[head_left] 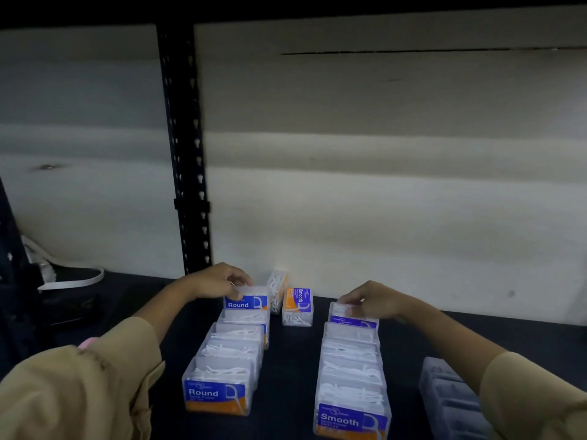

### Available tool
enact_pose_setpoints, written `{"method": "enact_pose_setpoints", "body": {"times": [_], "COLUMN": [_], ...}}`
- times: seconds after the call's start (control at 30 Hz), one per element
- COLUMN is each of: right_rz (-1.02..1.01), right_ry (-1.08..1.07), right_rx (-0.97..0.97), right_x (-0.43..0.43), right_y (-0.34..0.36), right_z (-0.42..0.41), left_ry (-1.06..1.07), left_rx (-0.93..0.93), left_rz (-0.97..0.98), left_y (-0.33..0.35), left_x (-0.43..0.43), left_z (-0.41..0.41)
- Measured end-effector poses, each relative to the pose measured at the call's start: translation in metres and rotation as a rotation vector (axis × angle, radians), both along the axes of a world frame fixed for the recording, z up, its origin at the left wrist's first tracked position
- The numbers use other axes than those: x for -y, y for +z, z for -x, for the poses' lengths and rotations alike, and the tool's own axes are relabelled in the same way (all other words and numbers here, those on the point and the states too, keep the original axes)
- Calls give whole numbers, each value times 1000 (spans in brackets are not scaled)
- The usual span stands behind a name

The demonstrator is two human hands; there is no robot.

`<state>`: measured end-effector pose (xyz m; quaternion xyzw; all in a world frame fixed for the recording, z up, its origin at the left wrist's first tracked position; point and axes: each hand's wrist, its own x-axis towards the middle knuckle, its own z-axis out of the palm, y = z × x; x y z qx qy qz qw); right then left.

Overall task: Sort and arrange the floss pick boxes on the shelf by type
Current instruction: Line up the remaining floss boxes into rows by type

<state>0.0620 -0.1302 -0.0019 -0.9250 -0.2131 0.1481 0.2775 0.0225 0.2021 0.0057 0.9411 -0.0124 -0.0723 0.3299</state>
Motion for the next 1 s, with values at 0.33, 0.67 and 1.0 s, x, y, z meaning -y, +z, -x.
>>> {"method": "enact_pose_setpoints", "body": {"times": [0.33,0.67,1.0], "right_rz": [61,70,106], "right_ry": [-42,-16,-4], "right_rx": [-45,-59,-112], "right_x": [-7,-11,-10], "right_y": [-2,-2,0], "right_z": [1,6,2], "left_ry": [26,-4,-16], "left_rx": [-89,-57,-122], "left_rz": [79,-40,-3], "left_y": [-9,-17,-18], "left_x": [12,17,11], "left_z": [-3,-3,-6]}}
